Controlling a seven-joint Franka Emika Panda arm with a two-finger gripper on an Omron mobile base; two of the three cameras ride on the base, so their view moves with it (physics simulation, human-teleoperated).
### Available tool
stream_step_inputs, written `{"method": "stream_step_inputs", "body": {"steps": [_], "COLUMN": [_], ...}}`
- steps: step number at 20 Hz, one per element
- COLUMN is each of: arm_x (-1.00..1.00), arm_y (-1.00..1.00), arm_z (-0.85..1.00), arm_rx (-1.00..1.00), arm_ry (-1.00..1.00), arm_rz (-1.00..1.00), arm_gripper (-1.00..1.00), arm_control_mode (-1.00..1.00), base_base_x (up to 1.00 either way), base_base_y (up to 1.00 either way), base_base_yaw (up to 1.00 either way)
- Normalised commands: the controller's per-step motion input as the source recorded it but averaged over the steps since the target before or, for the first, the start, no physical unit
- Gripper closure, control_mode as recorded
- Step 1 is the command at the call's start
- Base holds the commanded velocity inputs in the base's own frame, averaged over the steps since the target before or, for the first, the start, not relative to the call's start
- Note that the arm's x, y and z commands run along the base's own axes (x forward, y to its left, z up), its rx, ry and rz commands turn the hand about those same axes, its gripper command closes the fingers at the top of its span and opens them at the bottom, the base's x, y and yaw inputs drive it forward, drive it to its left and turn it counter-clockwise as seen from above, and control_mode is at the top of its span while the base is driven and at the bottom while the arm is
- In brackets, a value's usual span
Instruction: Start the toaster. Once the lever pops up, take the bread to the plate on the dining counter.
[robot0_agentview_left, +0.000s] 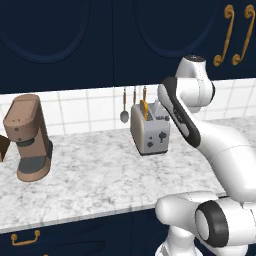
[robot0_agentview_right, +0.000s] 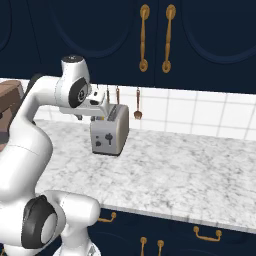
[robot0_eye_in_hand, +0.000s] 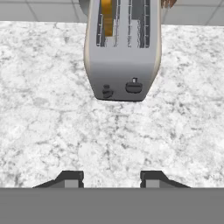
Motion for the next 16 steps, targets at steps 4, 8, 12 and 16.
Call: {"method": "stream_step_inputs", "body": {"steps": [4, 8, 12, 16], "arm_x": [-0.1, -0.04, 0.03, 0.14], "arm_y": [-0.15, -0.53, -0.17, 0.0], "arm_z": [0.0, -0.23, -0.51, -0.67], "arm_rx": [0.04, 0.09, 0.05, 0.01], "arm_ry": [-0.02, -0.05, -0.05, -0.17], "arm_rz": [-0.01, -0.09, -0.06, -0.04], "arm_gripper": [-1.0, -1.0, -1.0, -1.0], "arm_control_mode": [-1.0, -1.0, -1.0, -1.0], "base_base_x": [0.0, 0.0, 0.0, 0.0], "base_base_y": [0.0, 0.0, 0.0, 0.0], "base_base_yaw": [0.0, 0.0, 0.0, 0.0]}}
